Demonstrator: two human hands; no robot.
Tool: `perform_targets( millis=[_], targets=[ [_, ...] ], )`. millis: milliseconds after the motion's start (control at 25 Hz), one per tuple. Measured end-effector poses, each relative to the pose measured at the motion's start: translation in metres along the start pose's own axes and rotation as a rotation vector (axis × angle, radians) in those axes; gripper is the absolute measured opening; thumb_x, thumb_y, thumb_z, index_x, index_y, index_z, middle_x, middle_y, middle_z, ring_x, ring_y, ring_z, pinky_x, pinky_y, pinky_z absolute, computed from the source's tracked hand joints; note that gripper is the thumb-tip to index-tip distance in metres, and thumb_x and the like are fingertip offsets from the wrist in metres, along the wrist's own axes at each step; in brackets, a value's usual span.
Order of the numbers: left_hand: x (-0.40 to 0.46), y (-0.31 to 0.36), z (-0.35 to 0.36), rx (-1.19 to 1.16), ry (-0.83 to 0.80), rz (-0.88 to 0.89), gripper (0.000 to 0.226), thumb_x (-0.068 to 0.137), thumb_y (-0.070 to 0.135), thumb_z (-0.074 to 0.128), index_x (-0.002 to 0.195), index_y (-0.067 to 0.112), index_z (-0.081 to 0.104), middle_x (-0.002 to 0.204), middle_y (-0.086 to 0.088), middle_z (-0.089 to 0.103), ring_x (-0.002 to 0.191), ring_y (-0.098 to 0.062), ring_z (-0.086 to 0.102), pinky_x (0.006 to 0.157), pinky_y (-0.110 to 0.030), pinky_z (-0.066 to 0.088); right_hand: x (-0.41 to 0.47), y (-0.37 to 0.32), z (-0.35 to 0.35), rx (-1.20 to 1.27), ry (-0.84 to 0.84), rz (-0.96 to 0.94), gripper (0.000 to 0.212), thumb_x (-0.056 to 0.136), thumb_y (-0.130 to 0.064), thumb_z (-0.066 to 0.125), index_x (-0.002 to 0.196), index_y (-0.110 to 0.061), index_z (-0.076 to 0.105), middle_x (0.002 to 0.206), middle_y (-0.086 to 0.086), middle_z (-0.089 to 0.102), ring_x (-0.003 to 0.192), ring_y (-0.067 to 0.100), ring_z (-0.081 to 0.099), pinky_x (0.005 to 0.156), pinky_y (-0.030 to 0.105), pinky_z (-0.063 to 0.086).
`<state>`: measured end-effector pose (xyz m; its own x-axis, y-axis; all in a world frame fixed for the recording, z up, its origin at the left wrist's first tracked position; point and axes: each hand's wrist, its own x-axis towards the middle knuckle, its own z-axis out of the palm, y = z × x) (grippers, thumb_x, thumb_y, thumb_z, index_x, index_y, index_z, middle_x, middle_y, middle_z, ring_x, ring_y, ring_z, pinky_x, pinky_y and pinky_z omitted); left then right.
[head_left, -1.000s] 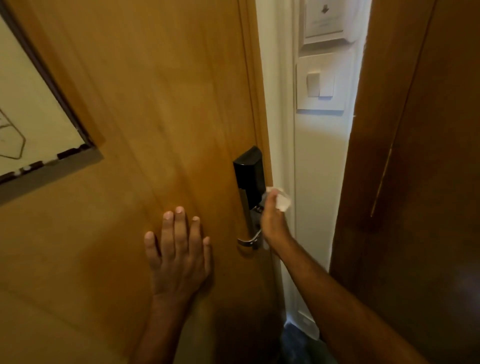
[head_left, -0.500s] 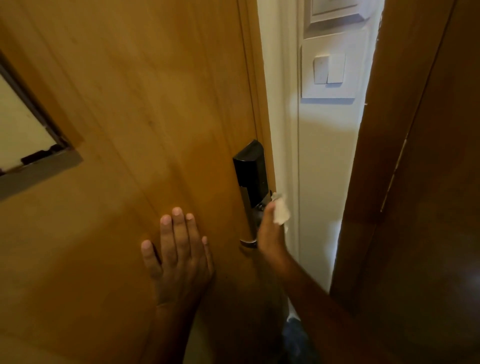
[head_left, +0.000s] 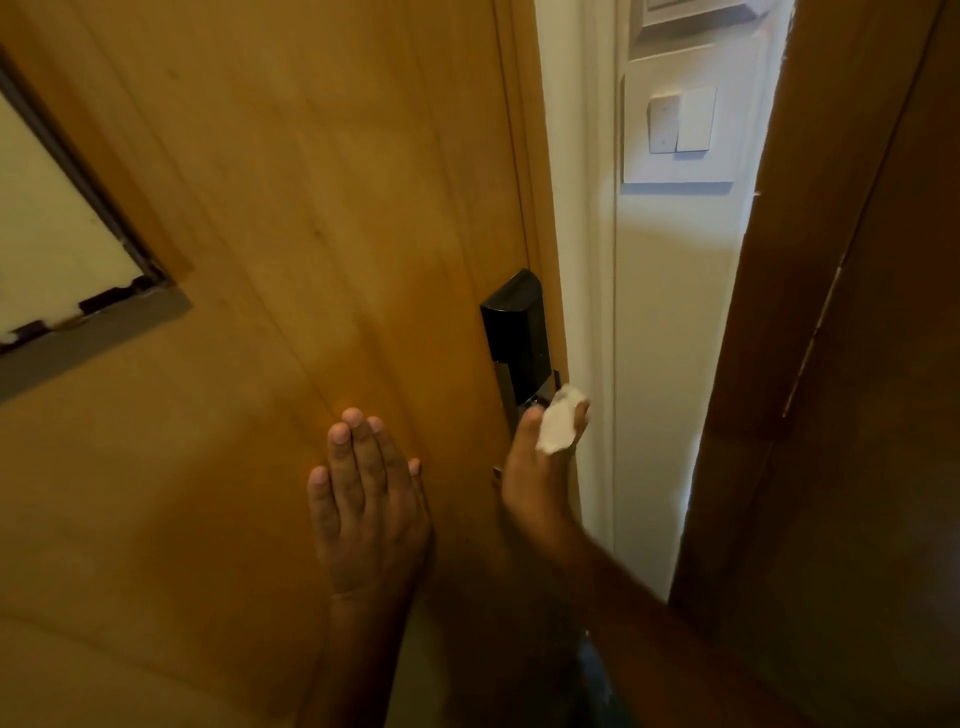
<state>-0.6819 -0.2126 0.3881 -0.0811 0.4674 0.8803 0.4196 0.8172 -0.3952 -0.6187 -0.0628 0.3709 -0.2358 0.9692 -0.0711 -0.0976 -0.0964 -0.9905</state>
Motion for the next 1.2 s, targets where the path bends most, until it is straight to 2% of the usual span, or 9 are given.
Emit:
perform_targets(
  millis=[80,280,360,440,520,600,760,920,1200],
  targets=[
    [0.0,-0.001,0.0,0.008,-0.007,0.003,0.074,0.104,0.039,0.038,0.157,-0.01,0.02,0.168,-0.03,-0.002,0.157,-0.039,-0.005,0.128,-0.05,-0.003,0.021,-0.011,-0.006,-0.014,-0.052,-0.001,0.067,0.102,-0.042,0.041,0.158,-0.02,0.011,0.161,0.012,0.029,0.144,0.03,0.036,0.112,0.05,0.039],
    [-0.002,0.006,0.005,0.015,-0.019,-0.015,0.077,0.102,0.041,0.044,0.155,-0.011,0.025,0.166,-0.035,0.004,0.156,-0.043,0.0,0.127,-0.052,0.001,-0.042,0.033,-0.014,-0.354,-0.301,-0.295,0.075,0.1,-0.049,0.042,0.159,-0.027,0.002,0.17,-0.001,0.005,0.155,0.016,0.003,0.125,0.047,0.012],
    [-0.001,0.003,0.004,0.03,-0.014,-0.009,0.079,0.101,0.043,0.044,0.156,-0.011,0.025,0.166,-0.034,0.004,0.156,-0.043,0.001,0.127,-0.052,0.003,-0.062,0.051,-0.018,-0.732,-0.232,-0.557,0.078,0.096,-0.063,0.028,0.158,-0.025,-0.001,0.168,0.009,0.016,0.154,0.032,0.013,0.122,0.057,0.019],
    [-0.002,0.003,0.002,0.018,-0.023,-0.011,0.077,0.102,0.041,0.042,0.156,-0.011,0.023,0.166,-0.034,0.002,0.157,-0.043,-0.001,0.127,-0.052,0.001,-0.059,0.043,-0.012,-0.666,-0.121,-0.703,0.075,0.096,-0.057,0.033,0.157,-0.031,-0.002,0.163,0.015,0.026,0.148,0.04,0.027,0.116,0.056,0.03],
    [-0.003,0.002,0.003,0.024,-0.023,-0.009,0.077,0.103,0.04,0.041,0.156,-0.011,0.022,0.166,-0.035,0.002,0.156,-0.044,-0.001,0.128,-0.053,0.0,-0.033,0.014,-0.002,-0.187,-0.009,-0.438,0.063,0.099,-0.041,0.045,0.153,-0.044,0.012,0.156,0.008,0.038,0.136,0.027,0.046,0.102,0.036,0.051],
    [-0.001,0.003,0.003,0.036,-0.021,0.007,0.078,0.103,0.042,0.04,0.156,-0.012,0.021,0.166,-0.036,0.002,0.156,-0.044,-0.001,0.127,-0.054,0.002,0.019,-0.013,-0.003,0.111,-0.019,0.062,0.047,0.102,-0.041,0.044,0.146,-0.026,0.04,0.13,0.005,0.058,0.105,0.014,0.059,0.069,0.016,0.051],
    [0.0,0.003,0.012,0.035,-0.002,0.012,0.077,0.102,0.042,0.04,0.155,-0.011,0.025,0.165,-0.036,0.006,0.156,-0.044,0.002,0.127,-0.054,0.004,0.028,-0.024,-0.021,0.599,-0.105,0.587,0.041,0.098,-0.036,0.052,0.128,-0.009,0.057,0.1,0.009,0.065,0.085,0.022,0.063,0.066,0.033,0.053],
    [-0.004,0.003,0.016,0.031,0.007,0.025,0.078,0.101,0.043,0.042,0.155,-0.01,0.026,0.165,-0.035,0.01,0.156,-0.045,0.005,0.127,-0.055,0.005,-0.002,-0.021,-0.051,0.69,-0.29,0.776,0.033,0.099,-0.008,0.045,0.13,0.0,0.052,0.122,0.024,0.062,0.1,0.038,0.065,0.099,0.055,0.05],
    [-0.013,0.011,0.021,-0.04,-0.016,-0.035,0.068,0.102,0.029,0.05,0.154,-0.01,0.031,0.166,-0.033,0.015,0.156,-0.044,0.009,0.127,-0.057,0.003,0.023,-0.053,-0.129,0.472,-0.102,0.628,0.023,0.087,0.015,0.053,0.095,-0.005,0.063,0.089,0.017,0.069,0.066,0.024,0.067,0.052,0.036,0.059]
  ],
)
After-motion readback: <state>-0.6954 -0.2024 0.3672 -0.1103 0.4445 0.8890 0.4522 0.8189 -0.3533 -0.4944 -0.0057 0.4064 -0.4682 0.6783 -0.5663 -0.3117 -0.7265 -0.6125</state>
